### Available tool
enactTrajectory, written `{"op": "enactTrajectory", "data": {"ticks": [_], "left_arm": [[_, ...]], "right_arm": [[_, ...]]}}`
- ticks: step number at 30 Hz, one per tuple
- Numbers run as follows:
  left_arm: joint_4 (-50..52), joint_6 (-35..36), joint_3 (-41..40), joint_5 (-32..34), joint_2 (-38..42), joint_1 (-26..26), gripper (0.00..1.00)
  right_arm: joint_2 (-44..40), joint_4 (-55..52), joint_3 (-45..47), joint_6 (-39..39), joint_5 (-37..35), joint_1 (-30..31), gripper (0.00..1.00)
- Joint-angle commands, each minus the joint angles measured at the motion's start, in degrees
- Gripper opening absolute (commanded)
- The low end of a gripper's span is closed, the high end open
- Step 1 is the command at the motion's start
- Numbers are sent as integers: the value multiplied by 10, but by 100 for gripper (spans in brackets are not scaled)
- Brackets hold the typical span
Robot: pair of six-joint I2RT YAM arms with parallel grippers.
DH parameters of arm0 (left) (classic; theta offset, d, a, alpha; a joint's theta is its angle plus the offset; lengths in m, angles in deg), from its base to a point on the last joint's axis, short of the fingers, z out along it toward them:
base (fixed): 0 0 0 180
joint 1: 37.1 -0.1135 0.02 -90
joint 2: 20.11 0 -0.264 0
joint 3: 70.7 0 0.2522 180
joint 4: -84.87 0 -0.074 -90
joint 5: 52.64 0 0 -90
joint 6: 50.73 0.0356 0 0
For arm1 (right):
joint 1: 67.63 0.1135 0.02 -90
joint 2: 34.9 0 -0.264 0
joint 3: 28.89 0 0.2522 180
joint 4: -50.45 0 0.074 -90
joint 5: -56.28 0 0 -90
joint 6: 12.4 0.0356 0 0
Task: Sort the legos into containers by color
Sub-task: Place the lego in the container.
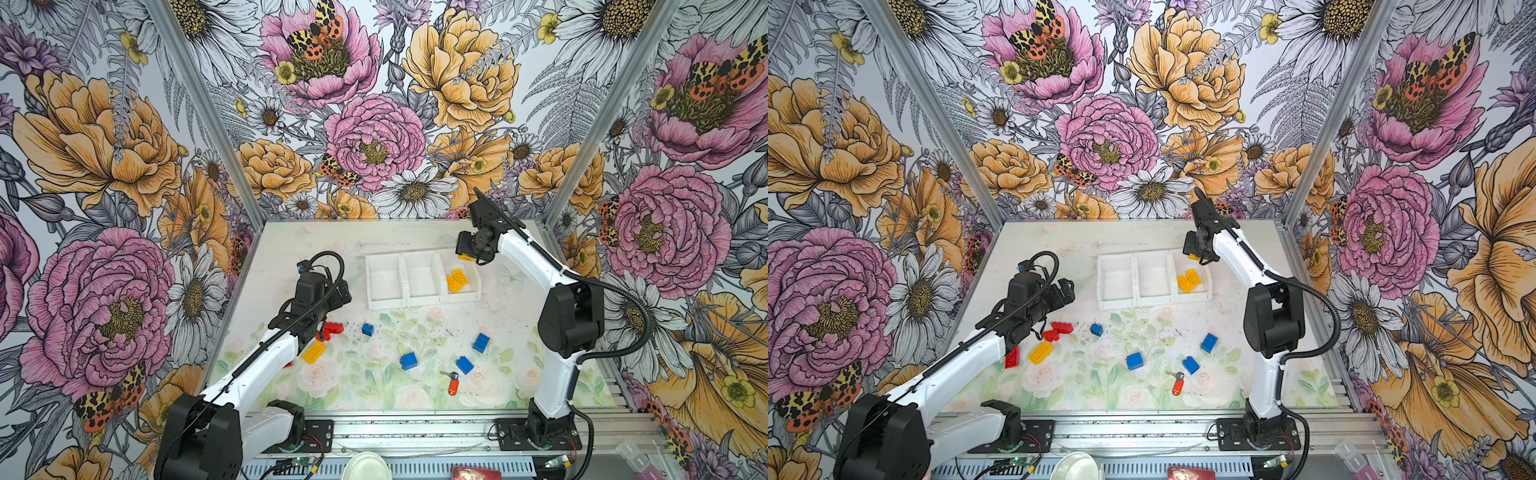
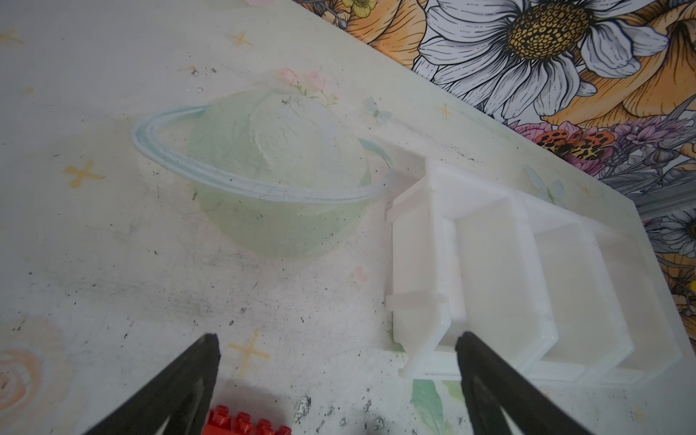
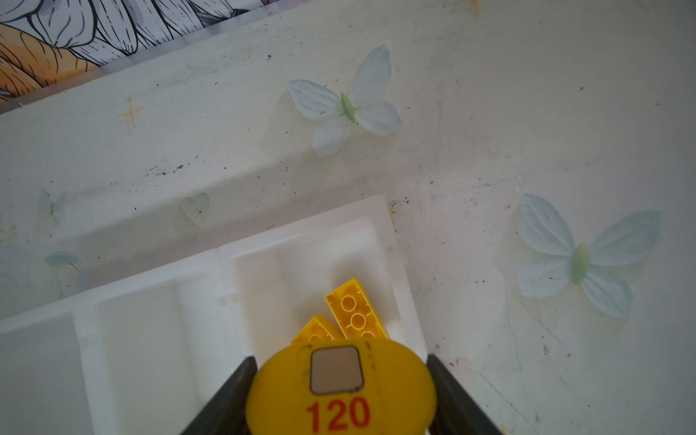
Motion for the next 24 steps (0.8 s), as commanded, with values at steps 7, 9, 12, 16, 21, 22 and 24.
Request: {"op": "enactTrajectory", "data": {"ticks": [7, 9, 12, 16, 21, 22, 24], "left_arm": [[13, -10, -10, 6, 12, -1, 99], [16, -10, -9, 6, 14, -1, 99], [21, -11, -8, 8, 17, -1, 99], [30, -11, -5, 10, 21, -1, 99], [36, -15, -4, 9, 22, 0, 99], [37, -15, -4, 8, 22, 0, 99], [41, -17, -4, 8, 21, 1, 99]], "right_arm": [[58, 4, -49, -33, -7, 11, 59], [65, 4, -54, -36, -8, 14, 62], [72, 4, -60, -39, -12, 18, 72], [70, 4, -63, -39, -12, 20, 78], [61, 4, -59, -41, -14, 23, 80], [58, 4, -58, -41, -14, 24, 81], [50, 4, -55, -41, -14, 26, 81]]}}
